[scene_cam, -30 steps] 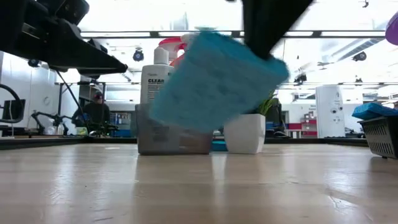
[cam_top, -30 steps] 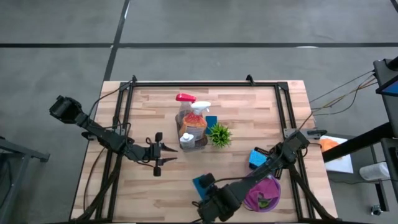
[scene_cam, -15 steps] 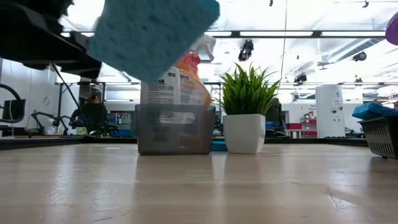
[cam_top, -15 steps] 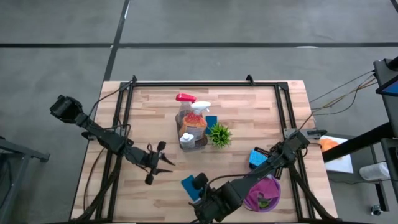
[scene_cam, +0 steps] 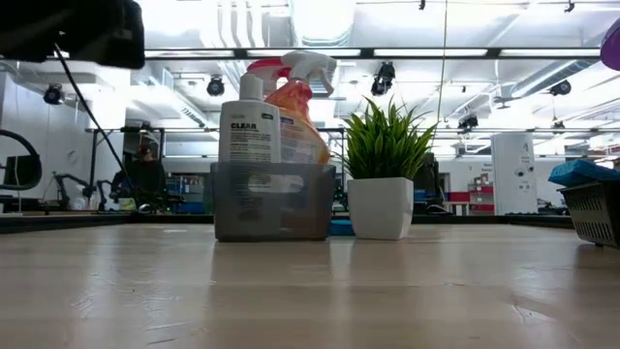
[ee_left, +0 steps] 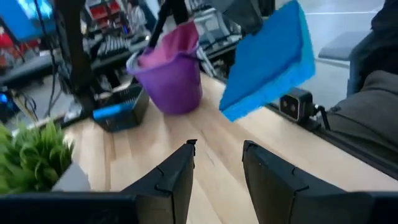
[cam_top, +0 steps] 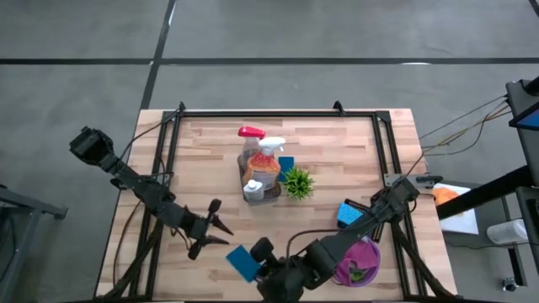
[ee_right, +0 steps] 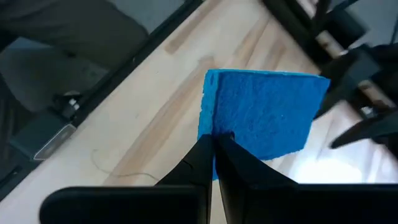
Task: Pick & Place Kitchen Items
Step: Put the blue sponge into the black bin
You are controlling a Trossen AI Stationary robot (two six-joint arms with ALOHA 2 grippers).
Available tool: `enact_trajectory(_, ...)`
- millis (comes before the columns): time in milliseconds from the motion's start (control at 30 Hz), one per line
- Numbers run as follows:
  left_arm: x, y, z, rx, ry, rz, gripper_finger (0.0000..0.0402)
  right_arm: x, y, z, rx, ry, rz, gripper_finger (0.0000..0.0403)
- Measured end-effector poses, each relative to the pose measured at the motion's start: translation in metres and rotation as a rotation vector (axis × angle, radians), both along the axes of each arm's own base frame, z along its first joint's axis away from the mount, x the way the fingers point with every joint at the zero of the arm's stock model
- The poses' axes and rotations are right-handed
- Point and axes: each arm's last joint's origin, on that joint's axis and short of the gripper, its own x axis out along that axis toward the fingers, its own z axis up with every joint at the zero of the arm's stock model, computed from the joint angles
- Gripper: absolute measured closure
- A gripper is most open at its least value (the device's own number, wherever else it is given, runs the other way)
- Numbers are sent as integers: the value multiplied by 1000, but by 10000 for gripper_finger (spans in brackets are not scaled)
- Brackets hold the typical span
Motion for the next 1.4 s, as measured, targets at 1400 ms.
enact_trajectory(1400, 30, -37, 25, 228, -239, -138, 289, 4, -14, 29, 11, -126, 21, 386)
